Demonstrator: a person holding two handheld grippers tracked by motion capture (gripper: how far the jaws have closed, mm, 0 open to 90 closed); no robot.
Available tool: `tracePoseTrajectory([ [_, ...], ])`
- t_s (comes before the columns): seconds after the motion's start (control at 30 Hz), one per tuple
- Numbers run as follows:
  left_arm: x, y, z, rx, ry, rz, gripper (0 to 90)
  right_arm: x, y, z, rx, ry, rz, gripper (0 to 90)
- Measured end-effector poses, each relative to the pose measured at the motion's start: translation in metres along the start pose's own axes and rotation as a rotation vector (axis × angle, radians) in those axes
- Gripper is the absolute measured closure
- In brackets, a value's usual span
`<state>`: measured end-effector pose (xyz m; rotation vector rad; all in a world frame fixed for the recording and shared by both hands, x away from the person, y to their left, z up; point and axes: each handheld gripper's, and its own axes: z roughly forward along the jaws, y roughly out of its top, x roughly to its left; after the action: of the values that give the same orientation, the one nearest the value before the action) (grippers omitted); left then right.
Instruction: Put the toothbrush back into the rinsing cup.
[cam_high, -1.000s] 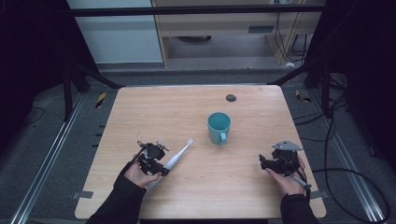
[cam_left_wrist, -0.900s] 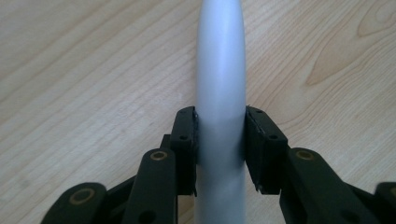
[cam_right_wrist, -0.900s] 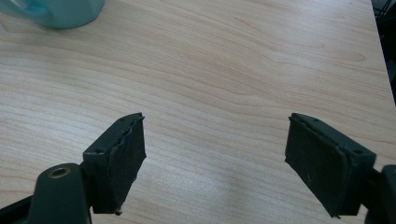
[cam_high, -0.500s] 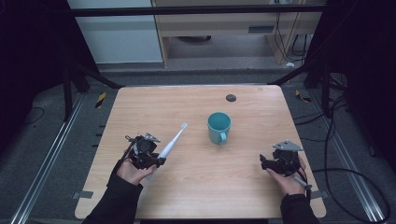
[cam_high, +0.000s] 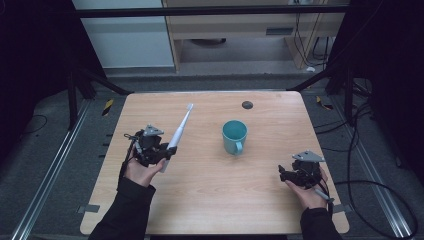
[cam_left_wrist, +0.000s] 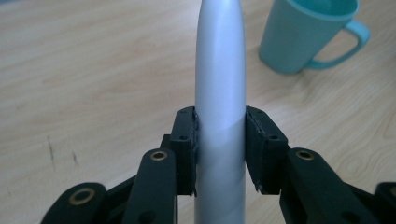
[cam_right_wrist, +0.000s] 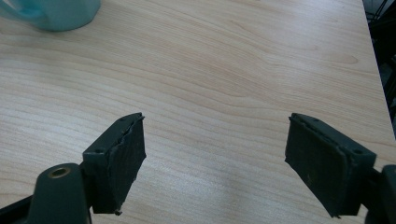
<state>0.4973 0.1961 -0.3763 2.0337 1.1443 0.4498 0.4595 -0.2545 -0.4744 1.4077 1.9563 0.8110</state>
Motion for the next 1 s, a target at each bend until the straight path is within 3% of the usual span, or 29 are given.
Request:
tracePoseTrajectory([
  [0.07,-0.004,0.006,0.002,-0.032,0.024,0.017,66.0,0.001,0.000,0.000,-0.002,0.001,-0.001,20.0],
  [0.2,-0.014,0.018,0.008,-0.092,0.025,0.034,66.0,0.002,0.000,0.001,0.000,0.003,-0.001,19.7],
  [0.47,-0.030,0.043,0.020,-0.211,0.006,0.018,66.0,0.003,0.000,0.001,-0.005,0.000,-0.001,19.5],
  [0.67,-0.043,0.060,0.032,-0.297,0.033,0.034,66.0,0.002,0.000,0.001,-0.011,0.002,-0.005,19.5],
  [1.0,-0.062,0.081,0.058,-0.365,0.055,0.018,66.0,0.001,0.000,0.001,-0.020,0.004,-0.009,19.9],
])
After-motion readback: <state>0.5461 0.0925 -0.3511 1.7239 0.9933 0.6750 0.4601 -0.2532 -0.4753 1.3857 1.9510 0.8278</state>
